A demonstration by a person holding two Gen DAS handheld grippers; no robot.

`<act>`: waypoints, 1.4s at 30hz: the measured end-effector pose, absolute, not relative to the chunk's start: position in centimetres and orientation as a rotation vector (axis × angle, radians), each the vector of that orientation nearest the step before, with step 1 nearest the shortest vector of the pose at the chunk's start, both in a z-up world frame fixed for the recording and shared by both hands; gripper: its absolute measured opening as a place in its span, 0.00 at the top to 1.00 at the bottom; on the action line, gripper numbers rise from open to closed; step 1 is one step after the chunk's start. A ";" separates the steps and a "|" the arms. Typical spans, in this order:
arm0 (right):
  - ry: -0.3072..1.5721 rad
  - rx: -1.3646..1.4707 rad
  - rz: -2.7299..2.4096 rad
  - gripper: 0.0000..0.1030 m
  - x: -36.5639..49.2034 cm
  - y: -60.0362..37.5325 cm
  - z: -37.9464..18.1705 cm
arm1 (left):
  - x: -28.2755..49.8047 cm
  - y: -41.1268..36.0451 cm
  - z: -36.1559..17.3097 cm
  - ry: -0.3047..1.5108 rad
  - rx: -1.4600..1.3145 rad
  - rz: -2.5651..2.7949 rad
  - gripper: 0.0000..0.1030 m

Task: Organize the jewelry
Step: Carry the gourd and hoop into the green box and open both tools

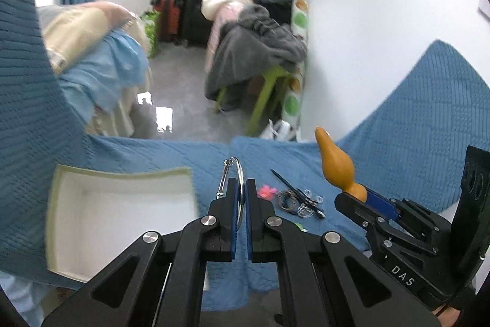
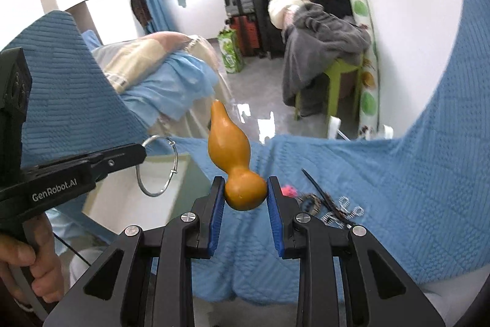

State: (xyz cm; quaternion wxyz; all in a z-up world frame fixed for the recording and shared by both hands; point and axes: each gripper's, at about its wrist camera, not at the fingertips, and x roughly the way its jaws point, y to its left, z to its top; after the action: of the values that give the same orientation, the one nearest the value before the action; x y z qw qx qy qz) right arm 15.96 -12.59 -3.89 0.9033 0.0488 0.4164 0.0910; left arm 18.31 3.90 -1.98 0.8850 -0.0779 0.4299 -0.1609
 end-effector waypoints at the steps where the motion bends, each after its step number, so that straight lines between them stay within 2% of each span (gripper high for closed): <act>1: 0.857 0.102 0.196 0.76 16.2 -12.0 -3.6 | 18.3 4.7 -1.7 0.886 -0.168 -0.320 0.98; 11: 0.872 0.079 0.308 0.76 17.3 -5.2 -3.8 | 18.2 11.7 -3.0 0.887 -0.220 -0.221 0.98; 31: 1.131 -0.036 0.398 0.76 18.5 2.4 -15.5 | 17.9 17.9 -17.3 1.117 -0.278 -0.123 0.98; 36: 1.156 -0.055 0.412 0.76 18.4 3.2 -16.5 | 17.7 18.5 -18.5 1.129 -0.296 -0.114 0.98; 42: 1.153 -0.056 0.412 0.76 18.4 3.3 -16.4 | 17.3 18.9 -17.4 1.091 -0.307 -0.103 0.95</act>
State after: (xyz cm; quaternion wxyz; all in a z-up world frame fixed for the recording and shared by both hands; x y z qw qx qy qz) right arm 18.40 3.26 -16.41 0.8181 -0.0262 0.5410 0.1935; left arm 17.29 18.88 -17.44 0.8425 -0.1455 0.5164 -0.0490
